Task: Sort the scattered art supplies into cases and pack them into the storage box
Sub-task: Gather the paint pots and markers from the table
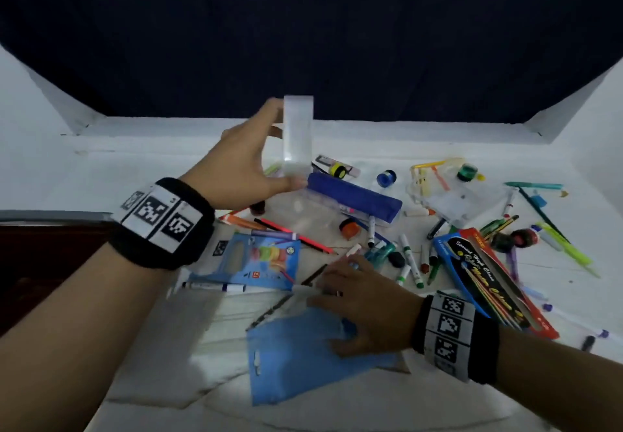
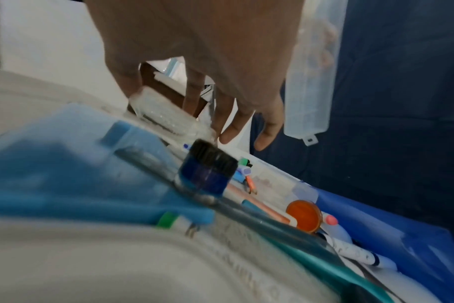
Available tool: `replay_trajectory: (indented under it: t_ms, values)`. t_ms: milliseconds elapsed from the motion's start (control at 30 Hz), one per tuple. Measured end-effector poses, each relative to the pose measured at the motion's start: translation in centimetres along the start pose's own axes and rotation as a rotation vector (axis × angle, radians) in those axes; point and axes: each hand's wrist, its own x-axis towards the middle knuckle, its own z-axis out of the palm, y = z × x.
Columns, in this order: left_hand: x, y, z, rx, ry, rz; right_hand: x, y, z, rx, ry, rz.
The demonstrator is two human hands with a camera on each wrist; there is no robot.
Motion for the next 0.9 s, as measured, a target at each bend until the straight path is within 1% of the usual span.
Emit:
replay_trajectory:
  t_ms: [67, 133, 167, 233, 333, 400, 467, 533, 633, 733, 800, 900]
  values:
    - [-1.3, 0.9, -0.8, -0.162, 0.146, -0.060, 0.1, 0.4, -1.3, 0.189, 0.102, 0.085]
    - [-2.6, 1.6, -1.1, -0.378, 0.289, -0.128, -0.1, 0.8, -2.9, 0.454, 0.193, 0.193]
    - [-3.2, 1.9, -1.1, -0.502, 0.348, -0.139, -0.4, 0.9, -3.7, 0.580, 0.241, 0.247]
    - [-4.5, 2.2, -0.6, -0.741, 0.421, -0.145, -1.1, 1.2, -4.8, 0.808, 0.315, 0.364]
    - [-6.9, 1.9, 1.1, -1.052, 0.453, -0.174, -3.0, 1.2, -5.6, 1.248, 0.389, 0.579]
    - [-8.8, 2.1, 2.7, -1.198, 0.434, -0.188, -4.6, 1.6, -5.6, 1.409, 0.364, 0.753]
    - [-10.8, 2.7, 4.5, -1.284, 0.424, -0.200, -6.3, 2.0, -5.3, 1.525, 0.273, 0.918]
    - [-12.9, 3.5, 6.4, -1.359, 0.390, -0.189, -8.0, 2.0, -5.1, 1.647, 0.172, 1.011]
    - [-15.6, 4.3, 8.8, -1.432, 0.297, -0.252, -10.3, 1.8, -5.2, 1.701, 0.028, 1.070]
    - [-17.8, 5.2, 10.5, -1.387, 0.180, -0.245, -12.4, 1.4, -4.8, 1.684, -0.085, 1.070]
    - [-19.0, 6.0, 11.1, -1.254, 0.101, -0.299, -13.5, 1.0, -4.4, 1.687, -0.132, 1.080]
    - [-20.8, 6.8, 11.9, -0.884, 0.087, -0.432, -15.0, 0.5, -3.4, 1.679, -0.183, 1.093]
